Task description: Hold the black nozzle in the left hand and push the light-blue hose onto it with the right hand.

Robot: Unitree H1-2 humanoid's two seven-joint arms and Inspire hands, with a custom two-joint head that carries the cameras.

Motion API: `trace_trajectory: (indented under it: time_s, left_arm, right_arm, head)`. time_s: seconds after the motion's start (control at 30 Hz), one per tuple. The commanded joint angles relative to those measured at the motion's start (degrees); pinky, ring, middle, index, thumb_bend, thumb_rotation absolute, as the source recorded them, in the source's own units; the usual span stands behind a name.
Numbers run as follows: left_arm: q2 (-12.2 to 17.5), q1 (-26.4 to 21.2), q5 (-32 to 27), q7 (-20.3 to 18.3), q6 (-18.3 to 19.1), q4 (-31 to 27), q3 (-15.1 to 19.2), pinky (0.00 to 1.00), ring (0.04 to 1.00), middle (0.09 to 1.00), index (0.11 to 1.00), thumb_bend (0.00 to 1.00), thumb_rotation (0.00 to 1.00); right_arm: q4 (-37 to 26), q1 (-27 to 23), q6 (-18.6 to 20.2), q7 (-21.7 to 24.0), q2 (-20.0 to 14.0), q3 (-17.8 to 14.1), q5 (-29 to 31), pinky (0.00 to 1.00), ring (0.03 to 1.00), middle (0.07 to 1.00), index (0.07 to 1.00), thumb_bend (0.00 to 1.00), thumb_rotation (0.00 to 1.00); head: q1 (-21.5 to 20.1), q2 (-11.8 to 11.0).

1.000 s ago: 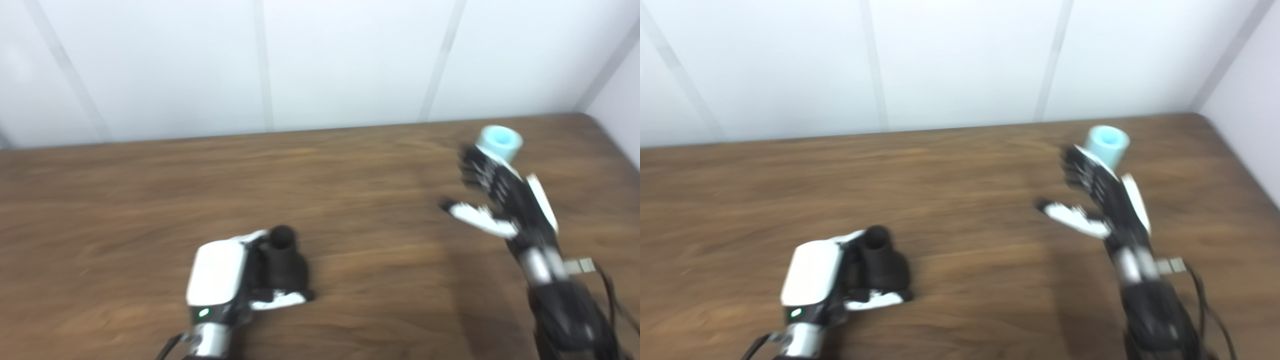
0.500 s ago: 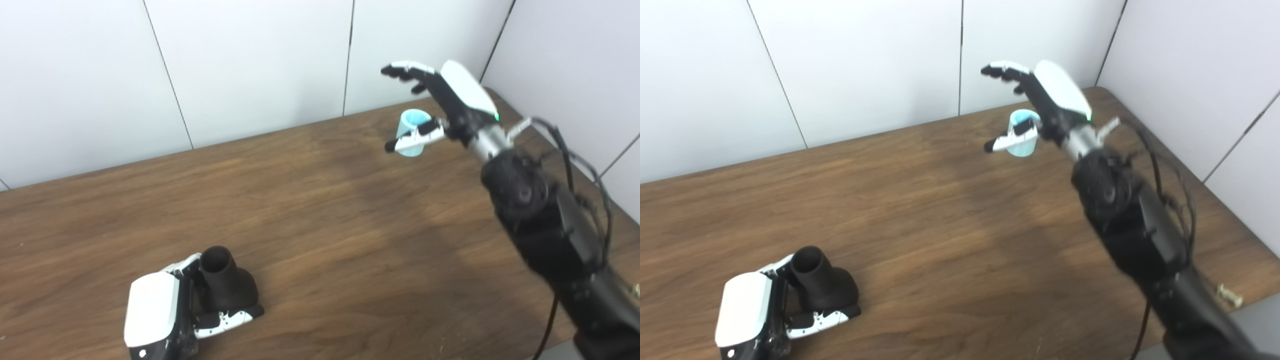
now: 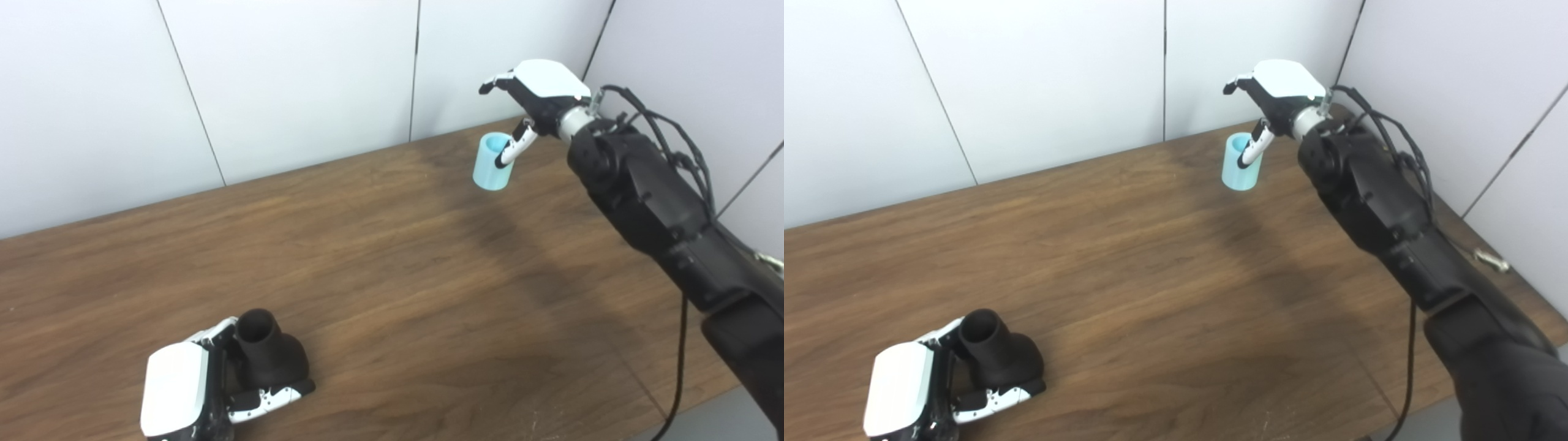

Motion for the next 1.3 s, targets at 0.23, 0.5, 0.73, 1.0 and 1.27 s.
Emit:
trace_trajectory:
  time_s: [0.23,0.5,0.73,1.0,1.27]
  left_arm:
    - [0.9,2.9,-0.1,-2.5,0.2,1.4,-0.1,0.36,0.456,0.397,0.508,0.52,0.0]
    - [0.7,2.9,0.3,-3.2,0.8,0.9,-0.1,0.35,0.437,0.394,0.505,0.52,0.0]
    - [0.7,2.8,0.4,-3.0,0.6,1.0,0.0,0.37,0.466,0.4,0.511,0.52,0.0]
    - [0.0,2.9,-0.6,-4.9,1.3,-0.9,0.3,0.39,0.482,0.398,0.511,0.52,0.0]
    - [0.1,3.1,-0.3,-5.2,1.0,-0.4,0.8,0.38,0.471,0.399,0.512,0.52,0.0]
  right_arm:
    - [13.1,-8.5,-3.5,-3.6,2.2,3.1,-1.0,0.82,0.917,0.864,0.811,0.94,0.13]
    - [18.8,-9.8,-5.2,-5.2,4.8,4.3,-0.5,0.64,0.804,0.832,0.802,0.96,0.12]
    - [20.3,-9.4,-5.8,-5.4,5.0,3.6,1.3,0.61,0.736,0.8,0.776,0.94,0.09]
    - [21.9,-9.7,-6.7,-5.8,3.5,4.1,1.8,0.51,0.649,0.712,0.735,0.9,0.09]
    - [22.3,-10.7,-8.2,-5.6,2.1,5.4,1.0,0.37,0.501,0.575,0.723,0.92,0.07]
  head:
    - [0.4,-0.5]
    - [0.7,-0.3]
    - [0.7,-0.3]
    - [0.2,-0.2]
    - [0.3,0.1]
